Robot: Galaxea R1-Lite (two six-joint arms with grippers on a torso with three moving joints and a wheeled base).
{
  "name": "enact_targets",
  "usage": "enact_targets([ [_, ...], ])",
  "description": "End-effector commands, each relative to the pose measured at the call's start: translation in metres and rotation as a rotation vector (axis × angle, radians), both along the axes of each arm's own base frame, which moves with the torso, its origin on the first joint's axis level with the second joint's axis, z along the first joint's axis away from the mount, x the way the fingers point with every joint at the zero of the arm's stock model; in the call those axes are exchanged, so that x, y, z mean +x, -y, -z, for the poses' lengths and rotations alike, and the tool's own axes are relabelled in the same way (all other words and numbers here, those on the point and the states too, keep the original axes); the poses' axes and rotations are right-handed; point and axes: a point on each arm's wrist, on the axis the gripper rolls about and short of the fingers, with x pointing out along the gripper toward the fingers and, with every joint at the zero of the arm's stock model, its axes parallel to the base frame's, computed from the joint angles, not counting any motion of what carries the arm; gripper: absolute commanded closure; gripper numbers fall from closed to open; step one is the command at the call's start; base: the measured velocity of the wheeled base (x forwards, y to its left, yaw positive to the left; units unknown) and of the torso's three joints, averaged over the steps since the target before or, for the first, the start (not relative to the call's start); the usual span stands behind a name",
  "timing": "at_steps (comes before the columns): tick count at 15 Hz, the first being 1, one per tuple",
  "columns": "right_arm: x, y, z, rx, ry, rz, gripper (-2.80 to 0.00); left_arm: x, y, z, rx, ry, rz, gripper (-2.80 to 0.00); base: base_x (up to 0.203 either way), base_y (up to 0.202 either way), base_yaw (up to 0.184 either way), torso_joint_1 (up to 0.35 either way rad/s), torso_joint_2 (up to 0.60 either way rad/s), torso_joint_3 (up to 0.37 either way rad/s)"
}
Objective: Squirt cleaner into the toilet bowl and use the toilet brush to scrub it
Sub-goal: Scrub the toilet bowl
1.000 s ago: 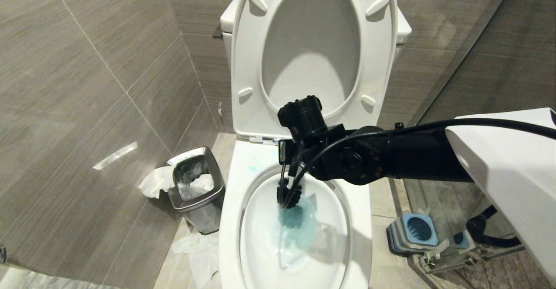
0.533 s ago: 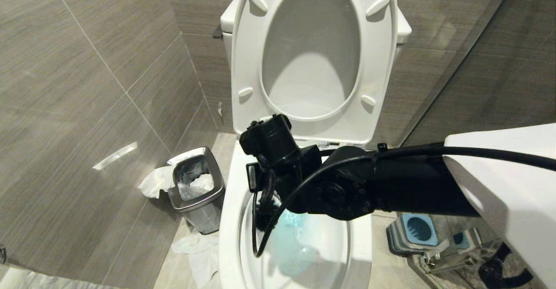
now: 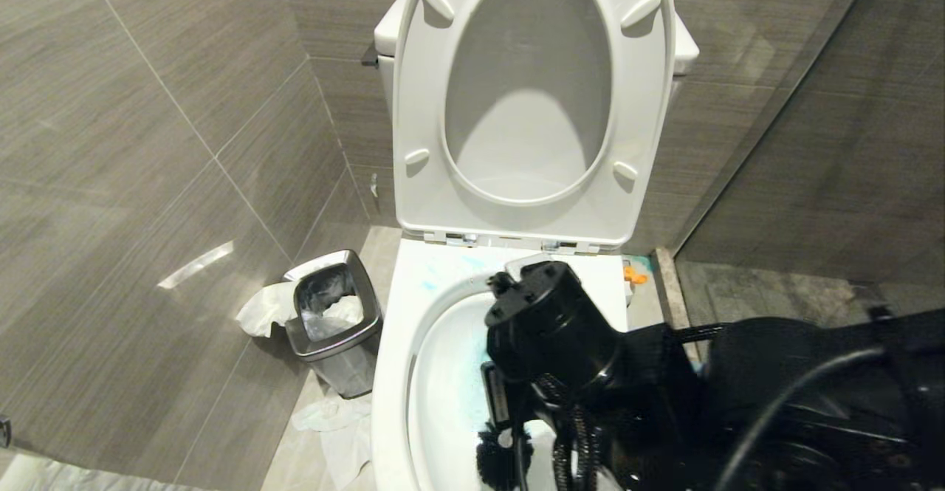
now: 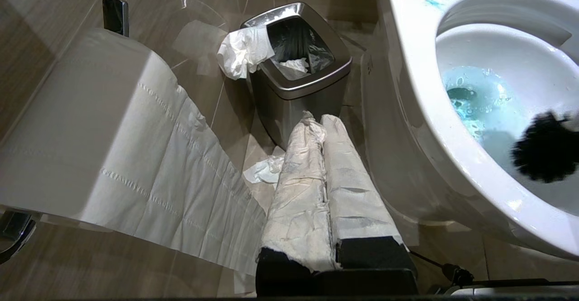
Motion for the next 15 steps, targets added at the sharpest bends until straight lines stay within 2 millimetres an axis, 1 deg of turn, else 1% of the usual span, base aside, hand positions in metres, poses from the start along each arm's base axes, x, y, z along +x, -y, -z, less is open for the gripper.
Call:
enact_targets([
  [1, -0.002, 0.045, -0.026, 0.053, 0.038, 0.077, 0.00, 0.000, 0.000, 0.001, 0.001, -0.005, 0.000, 0.00, 0.000, 0.000, 0.000, 0.000, 0.00, 0.000],
  [4, 0.016, 0.077, -0.032, 0.040, 0.054, 0.162, 0.00, 0.000, 0.000, 0.001, 0.000, -0.005, 0.000, 0.00, 0.000, 0.000, 0.000, 0.000, 0.00, 0.000],
  [5, 0.025, 0.081, -0.032, 0.043, 0.067, 0.173, 0.00, 0.000, 0.000, 0.001, 0.001, -0.005, 0.000, 0.00, 0.000, 0.000, 0.000, 0.000, 0.00, 0.000],
  [7, 0.050, 0.079, -0.022, 0.026, 0.105, 0.180, 0.00, 0.000, 0.000, 0.001, 0.000, -0.005, 0.000, 0.00, 0.000, 0.000, 0.000, 0.000, 0.00, 0.000],
  [9, 0.076, 0.067, -0.009, 0.016, 0.139, 0.180, 0.00, 0.000, 0.000, 0.001, 0.000, -0.005, 0.000, 0.00, 0.000, 0.000, 0.000, 0.000, 0.00, 0.000],
  [12, 0.112, 0.038, 0.001, 0.031, 0.179, 0.172, 0.00, 0.000, 0.000, 0.001, 0.000, -0.005, 0.000, 0.00, 0.000, 0.000, 0.000, 0.000, 0.00, 0.000],
  [13, 0.119, 0.026, 0.003, 0.039, 0.192, 0.158, 0.00, 0.000, 0.000, 0.001, 0.000, -0.005, 0.000, 0.00, 0.000, 0.000, 0.000, 0.000, 0.00, 0.000],
  [15, 0.124, 0.002, 0.002, 0.050, 0.213, 0.119, 0.00, 0.000, 0.000, 0.001, 0.000, -0.005, 0.000, 0.00, 0.000, 0.000, 0.000, 0.000, 0.00, 0.000],
])
